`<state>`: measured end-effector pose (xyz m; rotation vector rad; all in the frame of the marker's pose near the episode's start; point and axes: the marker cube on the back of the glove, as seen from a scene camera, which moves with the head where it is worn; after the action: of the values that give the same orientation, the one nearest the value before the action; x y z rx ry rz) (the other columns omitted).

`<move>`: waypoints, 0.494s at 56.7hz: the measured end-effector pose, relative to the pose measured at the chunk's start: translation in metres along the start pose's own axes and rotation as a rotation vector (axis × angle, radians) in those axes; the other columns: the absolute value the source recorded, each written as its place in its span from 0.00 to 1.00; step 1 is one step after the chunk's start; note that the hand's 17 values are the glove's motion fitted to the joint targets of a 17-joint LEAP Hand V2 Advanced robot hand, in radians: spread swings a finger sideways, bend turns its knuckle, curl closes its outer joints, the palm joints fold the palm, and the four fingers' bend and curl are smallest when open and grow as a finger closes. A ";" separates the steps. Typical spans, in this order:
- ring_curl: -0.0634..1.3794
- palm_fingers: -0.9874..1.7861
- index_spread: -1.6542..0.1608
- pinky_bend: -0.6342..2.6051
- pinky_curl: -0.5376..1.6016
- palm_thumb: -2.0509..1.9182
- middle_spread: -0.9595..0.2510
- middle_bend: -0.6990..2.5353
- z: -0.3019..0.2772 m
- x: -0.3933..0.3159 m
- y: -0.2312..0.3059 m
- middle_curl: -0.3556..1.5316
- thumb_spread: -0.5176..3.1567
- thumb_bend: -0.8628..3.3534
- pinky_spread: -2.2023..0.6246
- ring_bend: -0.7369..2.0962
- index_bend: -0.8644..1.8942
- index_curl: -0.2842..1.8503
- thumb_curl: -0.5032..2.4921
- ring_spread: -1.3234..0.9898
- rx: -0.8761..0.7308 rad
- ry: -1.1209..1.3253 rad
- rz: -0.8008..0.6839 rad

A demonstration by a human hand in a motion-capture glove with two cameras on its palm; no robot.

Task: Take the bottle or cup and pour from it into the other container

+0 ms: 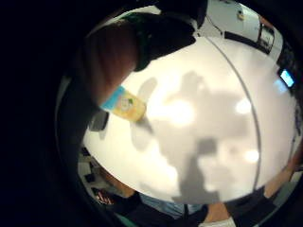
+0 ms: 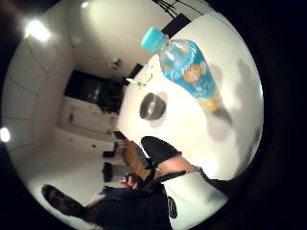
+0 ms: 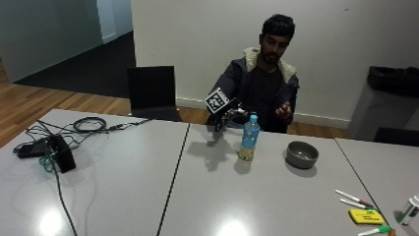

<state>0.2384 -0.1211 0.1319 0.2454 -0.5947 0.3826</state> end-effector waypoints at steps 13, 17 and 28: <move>0.23 0.40 0.81 0.42 0.40 0.64 0.97 0.29 0.056 0.003 -0.053 0.37 0.37 0.20 0.92 0.36 0.35 0.23 0.29 0.69 0.031 -0.370 -0.071; 0.24 0.42 0.81 0.43 0.39 0.65 0.96 0.29 0.067 -0.002 -0.059 0.37 0.37 0.20 0.91 0.37 0.35 0.22 0.29 0.69 -0.004 -0.432 0.030; 0.27 0.56 0.79 0.40 0.38 0.69 0.81 0.32 0.098 -0.004 -0.066 0.38 0.36 0.20 0.89 0.44 0.35 0.22 0.30 0.63 -0.056 -0.577 0.005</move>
<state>0.2148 -0.2139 0.2004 0.3028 -1.1710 0.2975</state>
